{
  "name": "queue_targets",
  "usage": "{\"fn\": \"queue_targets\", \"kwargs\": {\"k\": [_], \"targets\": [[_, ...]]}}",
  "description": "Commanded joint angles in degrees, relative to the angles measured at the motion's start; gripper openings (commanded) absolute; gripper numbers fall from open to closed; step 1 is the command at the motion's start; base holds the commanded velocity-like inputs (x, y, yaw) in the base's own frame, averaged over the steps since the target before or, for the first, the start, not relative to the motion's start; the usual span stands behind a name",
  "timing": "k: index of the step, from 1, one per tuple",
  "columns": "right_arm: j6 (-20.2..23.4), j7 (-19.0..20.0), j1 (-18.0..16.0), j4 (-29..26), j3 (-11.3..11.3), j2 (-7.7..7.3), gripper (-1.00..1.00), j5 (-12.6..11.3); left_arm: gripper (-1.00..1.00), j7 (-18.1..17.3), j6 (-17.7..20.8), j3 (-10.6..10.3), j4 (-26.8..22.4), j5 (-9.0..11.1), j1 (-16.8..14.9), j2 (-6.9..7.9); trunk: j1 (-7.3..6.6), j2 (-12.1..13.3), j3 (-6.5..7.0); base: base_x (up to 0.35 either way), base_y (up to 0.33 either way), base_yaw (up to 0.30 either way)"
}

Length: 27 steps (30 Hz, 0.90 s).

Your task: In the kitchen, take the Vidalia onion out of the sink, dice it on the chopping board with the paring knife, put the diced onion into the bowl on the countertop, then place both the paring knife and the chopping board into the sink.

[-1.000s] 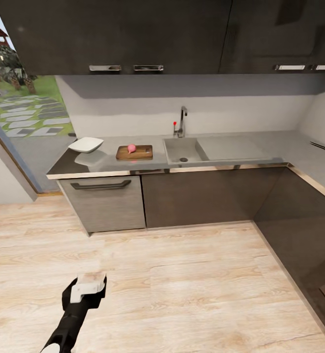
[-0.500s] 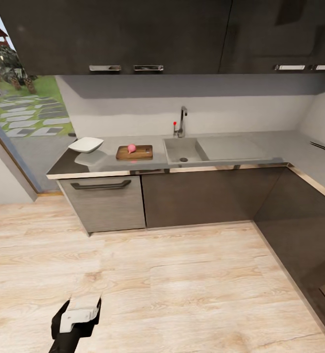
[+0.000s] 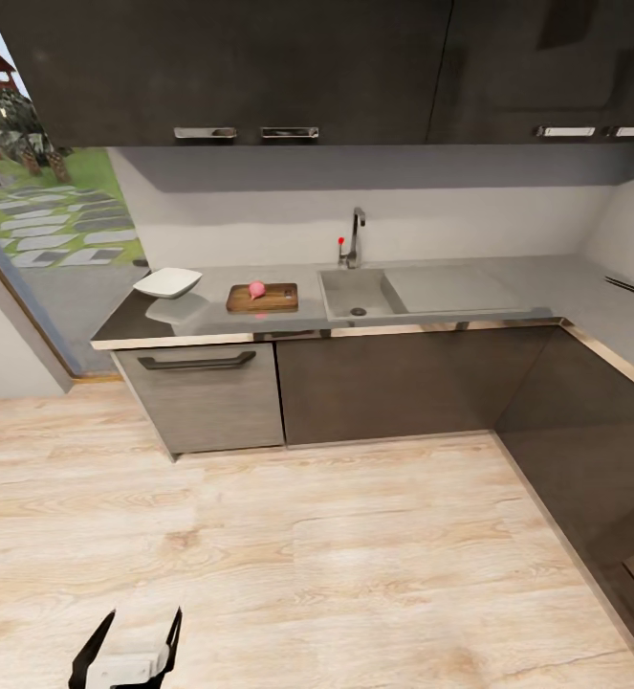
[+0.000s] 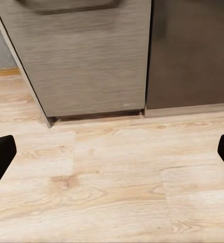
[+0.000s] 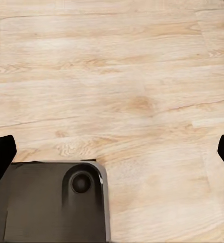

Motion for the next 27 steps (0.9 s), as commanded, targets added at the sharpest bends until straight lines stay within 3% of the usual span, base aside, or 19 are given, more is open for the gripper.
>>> {"fn": "queue_targets", "kwargs": {"k": [1,8,11,15,17,20,23,27], "targets": [[0.86,0.49,-0.03,-2.84,-0.52,0.13,1.0,0.11,1.0,0.45,-0.19,-0.17,0.89,0.05,0.15,0.08,0.04,-0.1,-0.08,0.0,0.0,0.0],[11.97,0.47,-0.03,-15.49,-0.51,0.65,1.0,0.02,1.0,0.45,-0.23,-0.47,3.34,0.06,0.22,0.08,0.04,-0.1,-0.08,0.0,0.0,0.0],[17.93,0.46,-0.03,-23.29,-0.44,0.89,1.0,-0.04,1.0,0.41,-0.23,-0.62,3.99,0.05,0.22,0.07,0.04,-0.1,-0.08,0.0,0.0,0.0],[26.14,0.46,-0.03,-34.26,0.03,2.53,1.0,-0.83,1.0,0.36,-0.24,-0.68,4.61,0.07,0.22,0.08,0.04,-0.1,-0.08,0.0,0.0,0.0],[33.13,0.47,-0.03,-42.73,1.62,3.86,1.0,-2.09,1.0,0.31,-0.24,-0.69,5.08,0.08,0.22,0.08,0.04,-0.1,-0.08,0.0,0.0,0.0],[40.34,0.44,-0.03,-50.63,4.61,4.42,1.0,-3.52,1.0,0.29,-0.24,-0.85,5.45,0.08,0.22,0.08,0.04,-0.1,-0.08,0.0,0.0,0.0],[47.21,0.08,-0.04,-57.54,7.47,4.49,1.0,-4.97,1.0,0.25,-0.24,-1.37,6.13,0.06,0.22,0.08,0.04,-0.1,-0.08,0.0,0.0,0.0],[54.46,-1.62,-0.59,-64.74,9.61,4.3,1.0,-6.05,1.0,0.22,-0.24,-2.3,7.11,0.03,0.22,0.08,0.04,-0.1,-0.08,0.0,0.0,0.0]]}}
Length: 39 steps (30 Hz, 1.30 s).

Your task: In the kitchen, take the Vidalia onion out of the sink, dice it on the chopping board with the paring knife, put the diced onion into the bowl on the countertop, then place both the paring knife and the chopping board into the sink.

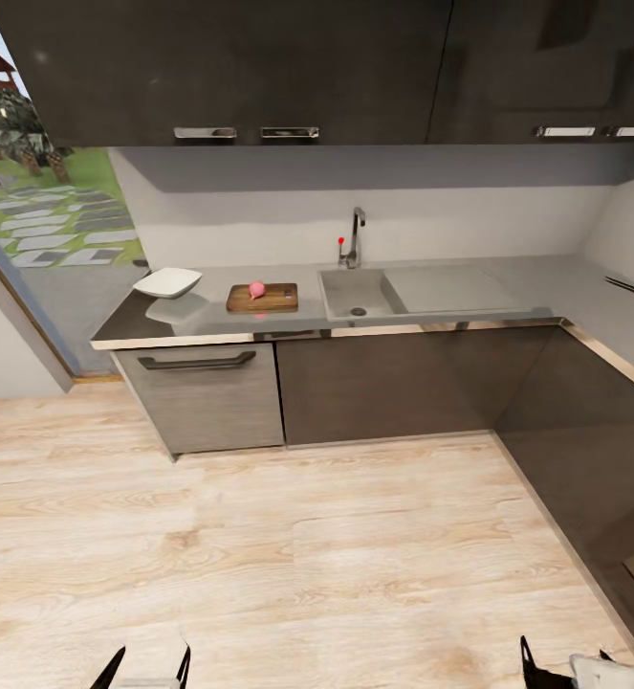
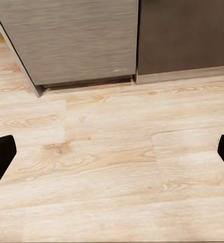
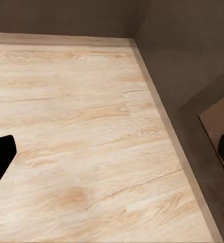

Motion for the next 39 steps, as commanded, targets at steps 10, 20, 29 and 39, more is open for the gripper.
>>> {"fn": "queue_targets", "kwargs": {"k": [10,20,29,39], "targets": [[17.0,-3.2,-13.57,-4.63,2.71,-3.65,1.0,0.01,1.0,0.49,-0.1,-1.18,0.65,0.01,0.0,0.07,0.04,-0.1,-0.08,0.0,0.0,0.0],[28.02,-3.11,-24.34,-4.8,4.31,-9.97,1.0,-1.85,1.0,0.51,-0.1,-1.21,0.82,0.08,0.0,0.07,0.04,-0.1,-0.08,0.0,0.0,0.0],[33.12,-2.94,-29.75,-4.77,4.64,-10.3,1.0,-2.03,1.0,0.51,-0.03,-1.18,1.87,0.21,0.0,0.0,0.04,-0.1,-0.08,0.0,0.0,0.0],[34.92,-2.96,-34.28,-4.77,7.02,-10.35,1.0,-1.92,1.0,0.51,0.07,-1.15,3.4,0.94,0.0,0.05,0.04,-0.1,-0.08,0.0,0.0,0.0]]}}
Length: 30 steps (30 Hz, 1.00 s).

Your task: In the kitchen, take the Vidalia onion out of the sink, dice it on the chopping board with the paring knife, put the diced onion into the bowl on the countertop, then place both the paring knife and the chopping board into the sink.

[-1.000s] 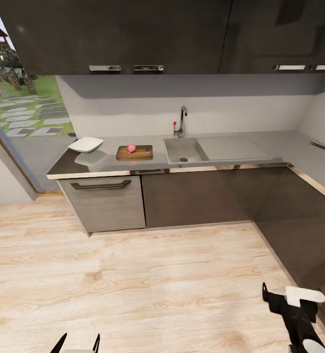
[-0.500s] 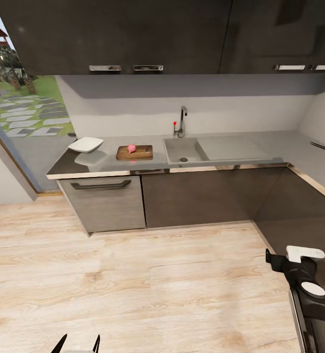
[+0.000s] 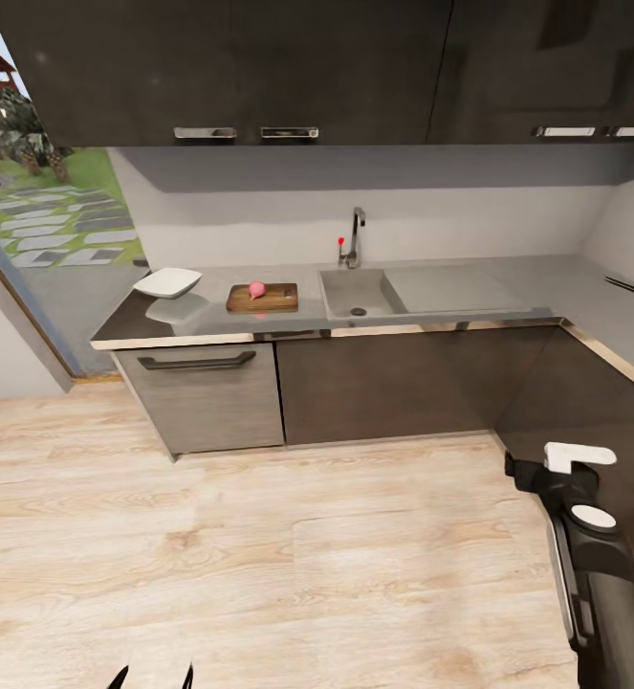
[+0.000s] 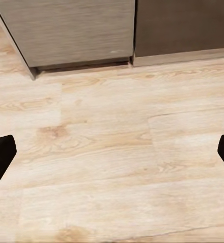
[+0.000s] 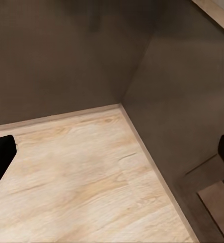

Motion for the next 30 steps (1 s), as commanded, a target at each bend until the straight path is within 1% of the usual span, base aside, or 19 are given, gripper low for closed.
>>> {"fn": "queue_targets", "kwargs": {"k": [1,5,7,10,11,12,13,14,15,16,17,19,20,22,23,24,26,29,30], "targets": [[0.77,0.13,-0.53,-0.07,0.18,-0.02,1.0,0.39,1.0,0.45,-0.1,-0.2,0.11,0.11,-0.01,0.08,0.03,-0.1,-0.09,0.0,0.0,0.0],[2.78,0.13,-3.04,-0.07,0.59,-0.26,1.0,0.42,1.0,0.44,-0.1,-0.2,0.59,0.15,-0.01,0.07,0.03,-0.1,-0.09,0.0,0.0,0.0],[3.64,0.11,-4.64,-0.07,0.68,-1.08,1.0,0.42,1.0,0.43,-0.1,-0.23,0.8,0.16,-0.01,0.05,0.03,-0.1,-0.09,0.0,0.0,0.0],[5.34,0.1,-7.18,0.04,0.74,-3.07,1.0,0.34,1.0,0.43,-0.13,-0.24,1.29,0.17,-0.01,0.03,0.03,-0.1,-0.09,0.0,0.0,0.0],[6.81,0.11,-8.76,0.18,0.76,-4.33,1.0,0.31,1.0,0.42,-0.15,-0.25,1.56,0.17,-0.01,0.02,0.03,-0.1,-0.09,0.0,0.0,0.0],[7.69,0.14,-9.62,0.29,0.76,-4.92,1.0,0.28,1.0,0.43,-0.16,-0.25,1.68,0.17,-0.01,0.02,0.03,-0.1,-0.09,0.0,0.0,0.0],[9.64,0.23,-11.49,0.54,0.77,-6.04,1.0,0.24,1.0,0.4,-0.17,-0.25,1.91,0.17,-0.01,0.01,0.03,-0.1,-0.09,0.0,-0.014,0.0],[10.65,0.26,-12.49,0.7,0.79,-6.55,1.0,0.22,1.0,0.39,-0.17,-0.25,2.01,0.17,-0.01,-0.01,0.03,-0.1,-0.09,0.0,-0.026,0.0],[12.45,0.29,-14.6,1.18,0.85,-7.37,1.0,0.2,1.0,0.38,-0.18,-0.25,2.18,0.17,-0.01,-0.03,0.03,-0.1,-0.09,0.0,-0.046,0.0],[13.18,0.3,-15.74,1.57,0.87,-7.67,1.0,0.2,1.0,0.38,-0.18,-0.25,2.25,0.17,-0.01,-0.04,0.03,-0.1,-0.09,0.0,-0.053,0.0],[14.29,0.3,-18.18,2.66,0.9,-8.1,1.0,0.18,1.0,0.37,-0.18,-0.25,2.35,0.17,-0.01,-0.06,0.03,-0.1,-0.09,0.0,-0.064,0.0],[15.05,0.26,-20.84,4.03,0.96,-8.37,1.0,0.19,1.0,0.37,-0.18,-0.25,2.41,0.17,-0.01,-0.07,0.03,-0.1,-0.09,0.01,-0.071,0.0],[15.56,0.2,-23.66,5.87,1.28,-8.55,1.0,0.22,1.0,0.36,-0.18,-0.25,2.47,0.17,-0.01,-0.07,0.03,-0.1,-0.09,0.039,-0.085,0.0],[15.91,0.11,-26.47,8.29,1.89,-8.68,1.0,0.25,1.0,0.36,-0.18,-0.25,2.52,0.17,-0.01,-0.08,0.03,-0.1,-0.09,0.06,-0.096,0.0],[16.1,-0.01,-29.32,11.26,2.64,-8.77,1.0,0.3,1.0,0.36,-0.18,-0.25,2.6,0.17,-0.01,-0.08,0.03,-0.1,-0.09,0.079,-0.109,0.0],[16.17,-0.08,-30.73,12.93,2.97,-8.83,1.0,0.34,1.0,0.36,-0.18,-0.25,2.67,0.17,-0.01,-0.08,0.03,-0.1,-0.09,0.09,-0.117,0.0],[16.2,-0.33,-36.21,19.63,3.75,-9.16,1.0,0.5,1.0,0.36,-0.18,-0.25,2.89,0.16,-0.01,-0.08,0.03,-0.1,-0.09,0.127,-0.148,0.0],[16.13,-0.4,-40.44,24.22,4.09,-9.86,1.0,0.49,1.0,0.36,-0.18,-0.25,3.04,0.15,-0.01,-0.08,0.03,-0.1,-0.09,0.17,-0.184,0.0],[16.1,-0.34,-41.12,24.88,4.15,-9.97,1.0,0.47,1.0,0.36,-0.18,-0.25,3.06,0.16,-0.01,-0.08,0.03,-0.1,-0.09,0.193,-0.203,0.0]]}}
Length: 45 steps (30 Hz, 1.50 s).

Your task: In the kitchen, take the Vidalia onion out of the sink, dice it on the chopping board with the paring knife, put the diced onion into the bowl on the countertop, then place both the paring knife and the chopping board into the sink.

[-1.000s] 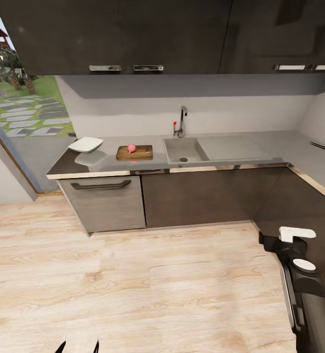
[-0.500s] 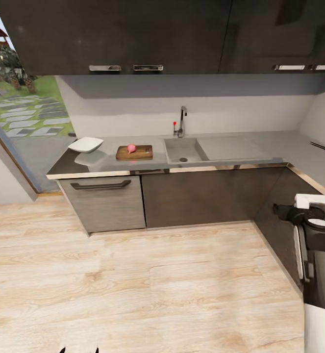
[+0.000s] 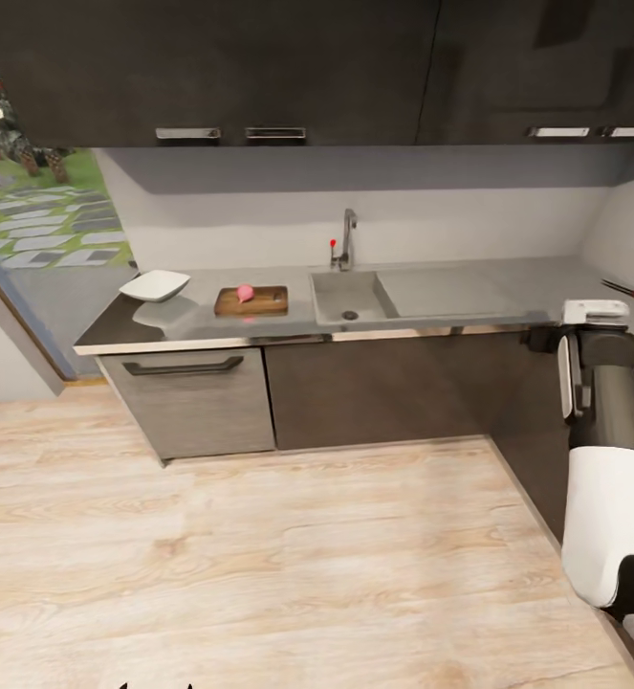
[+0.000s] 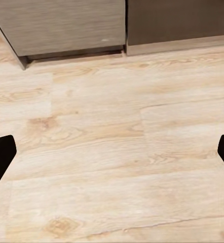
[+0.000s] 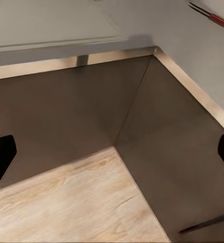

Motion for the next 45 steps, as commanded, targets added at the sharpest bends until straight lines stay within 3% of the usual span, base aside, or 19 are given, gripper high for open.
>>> {"fn": "queue_targets", "kwargs": {"k": [1,11,22,33,36,41,42,45], "targets": [[0.2,0.24,-1.05,0.93,0.11,-0.14,1.0,0.13,1.0,0.44,-0.09,-0.19,-0.03,0.1,0.0,0.07,0.05,-0.1,-0.1,0.202,-0.211,0.0],[0.21,2.82,-2.68,1.7,0.55,-0.02,1.0,0.02,1.0,0.44,-0.07,-0.19,0.6,0.11,0.0,0.07,0.05,-0.1,-0.1,0.214,-0.221,0.0],[0.3,9.2,-2.77,2.22,0.68,0.16,1.0,0.11,1.0,0.45,0.0,-0.19,1.63,0.11,0.0,-0.1,0.05,-0.1,-0.1,0.22,-0.225,0.0],[0.41,9.82,-2.74,2.39,0.8,0.02,1.0,0.41,1.0,0.51,0.0,-0.19,2.0,0.1,0.0,-0.19,0.05,-0.1,0.43,0.22,-0.224,-0.097],[0.46,9.84,-2.74,2.29,1.08,-0.12,1.0,1.34,1.0,0.52,0.0,-0.19,2.03,0.07,0.0,-0.19,0.05,-0.1,0.65,0.193,-0.194,-0.163],[0.48,9.84,-2.72,2.12,3.05,-0.27,1.0,5.47,1.0,0.53,0.0,-0.19,2.24,0.11,0.0,-0.24,0.05,-0.1,1.04,0.145,-0.154,-0.167],[0.49,9.89,-2.74,2.08,3.52,-0.3,1.0,7.17,1.0,0.53,0.0,-0.19,2.43,0.11,0.0,-0.27,0.05,-0.1,1.12,0.117,-0.13,-0.168],[0.43,9.92,-2.73,2.16,3.69,-0.34,1.0,7.75,1.0,0.53,0.0,-0.16,2.6,0.11,0.0,-0.28,0.05,-0.1,1.35,0.113,-0.126,-0.168]]}}
